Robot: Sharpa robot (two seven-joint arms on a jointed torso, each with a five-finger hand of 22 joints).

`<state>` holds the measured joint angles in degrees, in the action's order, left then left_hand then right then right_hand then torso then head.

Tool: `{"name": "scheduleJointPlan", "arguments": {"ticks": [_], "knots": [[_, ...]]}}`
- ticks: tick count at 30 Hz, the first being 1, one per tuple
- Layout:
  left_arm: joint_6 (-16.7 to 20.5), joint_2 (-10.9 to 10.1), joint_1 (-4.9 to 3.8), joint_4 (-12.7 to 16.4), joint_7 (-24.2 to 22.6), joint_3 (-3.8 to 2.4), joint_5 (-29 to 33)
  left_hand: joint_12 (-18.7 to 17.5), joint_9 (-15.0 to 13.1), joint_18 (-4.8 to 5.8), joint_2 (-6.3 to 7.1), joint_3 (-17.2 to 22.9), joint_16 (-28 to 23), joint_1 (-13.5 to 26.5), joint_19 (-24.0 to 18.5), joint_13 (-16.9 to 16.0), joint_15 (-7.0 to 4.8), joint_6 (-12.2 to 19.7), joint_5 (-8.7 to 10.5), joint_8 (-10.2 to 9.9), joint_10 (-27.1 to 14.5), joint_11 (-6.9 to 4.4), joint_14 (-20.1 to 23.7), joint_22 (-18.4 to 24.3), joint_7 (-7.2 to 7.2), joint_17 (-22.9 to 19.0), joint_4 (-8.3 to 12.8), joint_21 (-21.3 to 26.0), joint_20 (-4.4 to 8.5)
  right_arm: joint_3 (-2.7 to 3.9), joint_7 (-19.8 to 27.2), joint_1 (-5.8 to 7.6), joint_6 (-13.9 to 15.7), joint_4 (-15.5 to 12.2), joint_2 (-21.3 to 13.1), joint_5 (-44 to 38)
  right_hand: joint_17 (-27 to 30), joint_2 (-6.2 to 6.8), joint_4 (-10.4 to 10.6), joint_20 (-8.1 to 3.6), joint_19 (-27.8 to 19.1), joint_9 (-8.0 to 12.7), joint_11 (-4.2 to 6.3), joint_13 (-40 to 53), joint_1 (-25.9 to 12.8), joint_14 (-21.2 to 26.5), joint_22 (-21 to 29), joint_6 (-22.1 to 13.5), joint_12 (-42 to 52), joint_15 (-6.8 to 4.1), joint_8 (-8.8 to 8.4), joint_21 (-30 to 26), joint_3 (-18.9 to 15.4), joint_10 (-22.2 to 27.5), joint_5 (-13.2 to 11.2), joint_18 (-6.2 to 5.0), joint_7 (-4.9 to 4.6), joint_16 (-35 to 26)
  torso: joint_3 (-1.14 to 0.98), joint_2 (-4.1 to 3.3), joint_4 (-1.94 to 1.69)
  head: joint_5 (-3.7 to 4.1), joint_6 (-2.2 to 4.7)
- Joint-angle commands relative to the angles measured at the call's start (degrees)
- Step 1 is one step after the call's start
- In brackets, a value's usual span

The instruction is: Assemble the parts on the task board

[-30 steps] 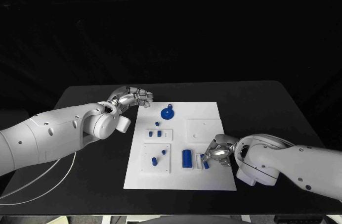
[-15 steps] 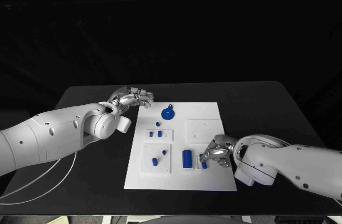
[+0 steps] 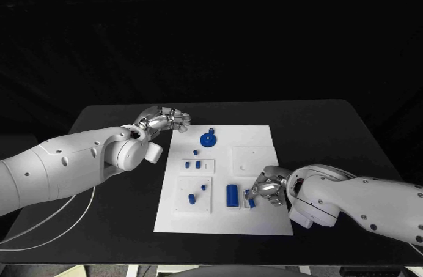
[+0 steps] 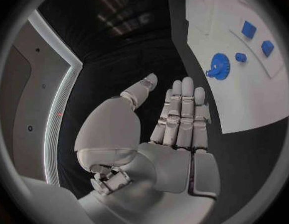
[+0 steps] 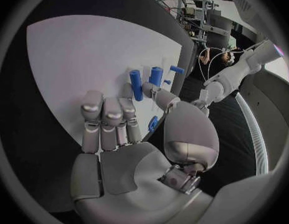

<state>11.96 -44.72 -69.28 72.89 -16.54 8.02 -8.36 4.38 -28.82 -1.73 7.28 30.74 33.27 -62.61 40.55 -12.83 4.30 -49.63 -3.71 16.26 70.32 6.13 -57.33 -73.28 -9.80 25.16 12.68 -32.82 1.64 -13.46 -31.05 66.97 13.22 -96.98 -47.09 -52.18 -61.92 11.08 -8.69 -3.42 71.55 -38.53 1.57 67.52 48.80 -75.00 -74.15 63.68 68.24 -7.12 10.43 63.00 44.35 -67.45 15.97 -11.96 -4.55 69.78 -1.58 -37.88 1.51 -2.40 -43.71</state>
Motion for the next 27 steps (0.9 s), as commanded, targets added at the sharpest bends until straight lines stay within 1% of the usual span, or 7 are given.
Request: {"name": "scheduleJointPlan", "arguments": {"ticks": [1, 7, 9, 10, 13, 17, 27], "knots": [[-0.91, 0.04, -0.04, 0.13, -0.33, -0.04, -0.17, -0.14, 0.06, -0.38, -0.1, -0.1, -0.33, 0.44, 0.45, -0.01, -0.14, 0.46, 0.18, 0.06, 0.01, -0.07, -0.34, -0.09, 0.08, 0.1, -0.17, 0.27, -0.11, -0.06, 0.32, -0.12, -1.39, -0.12, 0.28, 0.24, -0.08, 0.24, 0.18, -0.38, 0.05, 0.1, 0.14, 0.1, -0.57, -0.1, 0.05, 0.06, -0.28, -0.43, 0.03, -0.15, -0.4, 0.18, -0.37, -3.04, -0.04, -0.35, 0.02, 0.0, 0.02, -0.06, -0.01], [-0.87, -0.01, -0.04, 0.1, -0.31, -0.04, -0.17, -0.14, 0.07, -0.37, -0.11, -0.11, -0.35, 0.45, 0.45, -0.01, -0.14, 0.46, 0.18, 0.06, 0.01, -0.07, -0.34, -0.1, 0.08, 0.13, -0.18, 0.28, -0.11, -0.06, 0.25, -0.13, -1.55, 0.01, 0.36, 0.24, -0.11, 0.71, 0.82, -0.42, 0.0, 0.28, 0.16, 0.12, -0.79, -0.09, 0.09, 0.04, -0.35, -0.46, 0.15, -0.18, -0.67, 0.21, -2.0, -3.04, -0.01, -0.39, 0.01, 0.03, 0.02, -0.12, -0.08], [-0.89, -0.01, -0.04, 0.11, -0.31, -0.04, -0.17, -0.14, 0.07, -0.37, -0.1, -0.11, -0.36, 0.46, 0.45, -0.01, -0.14, 0.46, 0.18, 0.06, 0.01, -0.06, -0.34, -0.1, 0.08, 0.14, -0.18, 0.29, -0.11, -0.06, 0.33, -0.13, -1.49, 0.03, 0.36, 0.24, -0.13, 1.49, 1.6, -0.48, 0.01, 0.4, 0.12, 0.1, -0.9, -0.09, 0.14, -0.01, -0.46, -0.49, 0.21, -0.23, -0.64, 0.28, -4.76, -3.04, 0.06, -0.43, 0.01, 0.02, 0.02, -0.1, -0.11], [-0.9, -0.02, -0.04, 0.13, -0.31, -0.04, -0.17, -0.14, 0.07, -0.37, -0.11, -0.12, -0.37, 0.46, 0.45, -0.01, -0.14, 0.46, 0.18, 0.06, 0.01, -0.06, -0.34, -0.11, 0.08, 0.14, -0.19, 0.29, -0.11, -0.06, 0.35, -0.13, -1.48, 0.03, 0.37, 0.24, -0.15, 2.04, 2.4, -0.53, 0.01, 0.51, 0.17, 0.12, -0.93, -0.09, 0.19, -0.04, -0.5, -0.49, 0.27, -0.28, -0.49, 0.28, -7.35, -3.04, 0.03, -0.46, 0.01, 0.02, 0.02, -0.1, -0.11], [-0.88, -0.03, -0.04, 0.11, -0.26, -0.04, -0.17, -0.15, 0.07, -0.37, -0.11, -0.12, -0.38, 0.47, 0.45, -0.01, -0.14, 0.46, 0.18, 0.06, 0.0, -0.06, -0.34, -0.11, 0.08, 0.16, -0.19, 0.3, -0.11, -0.06, 0.64, -0.15, -1.57, -0.03, 0.38, 0.24, -0.19, 3.57, 4.46, -0.6, 0.04, 0.72, 0.19, 0.18, -1.49, -0.11, 0.25, -0.06, -0.55, -0.51, 0.44, -0.31, -0.34, 0.25, -12.41, -3.04, 0.03, -0.51, -0.01, 0.02, 0.02, -0.17, -0.16], [-0.92, -0.04, -0.04, 0.05, -0.2, -0.04, -0.17, -0.15, 0.07, -0.37, -0.11, -0.12, -0.4, 0.48, 0.45, -0.01, -0.14, 0.47, 0.18, 0.06, 0.0, -0.06, -0.33, -0.12, 0.08, 0.18, -0.2, 0.31, -0.11, -0.06, 1.06, -0.16, -1.82, -0.26, 0.26, 0.24, -0.26, 4.3, 5.53, -0.6, 0.01, 0.81, 0.18, 0.3, -2.47, -0.1, 0.21, -0.09, -0.5, -0.51, 0.59, -0.23, -1.47, 0.22, -12.69, -3.04, 0.03, -0.49, -0.03, 0.02, 0.04, -0.23, -0.17], [-0.95, -0.01, -0.04, 0.01, -0.23, -0.04, -0.17, -0.16, 0.07, -0.37, -0.12, -0.12, -0.45, 0.47, 0.46, -0.01, -0.14, 0.47, 0.18, 0.07, -0.01, -0.06, -0.33, -0.15, 0.08, 0.23, -0.2, 0.33, -0.11, -0.06, 1.44, -0.18, -2.23, -0.57, -0.02, 0.31, -0.38, 4.61, 6.33, -0.74, -0.23, 0.89, 0.24, 0.46, -3.45, -0.01, 0.13, -0.23, -0.49, -0.57, 0.79, -0.18, -3.61, 0.25, -12.51, -3.04, 0.07, -0.47, -0.03, 0.03, 0.08, -0.45, -0.3]]}}
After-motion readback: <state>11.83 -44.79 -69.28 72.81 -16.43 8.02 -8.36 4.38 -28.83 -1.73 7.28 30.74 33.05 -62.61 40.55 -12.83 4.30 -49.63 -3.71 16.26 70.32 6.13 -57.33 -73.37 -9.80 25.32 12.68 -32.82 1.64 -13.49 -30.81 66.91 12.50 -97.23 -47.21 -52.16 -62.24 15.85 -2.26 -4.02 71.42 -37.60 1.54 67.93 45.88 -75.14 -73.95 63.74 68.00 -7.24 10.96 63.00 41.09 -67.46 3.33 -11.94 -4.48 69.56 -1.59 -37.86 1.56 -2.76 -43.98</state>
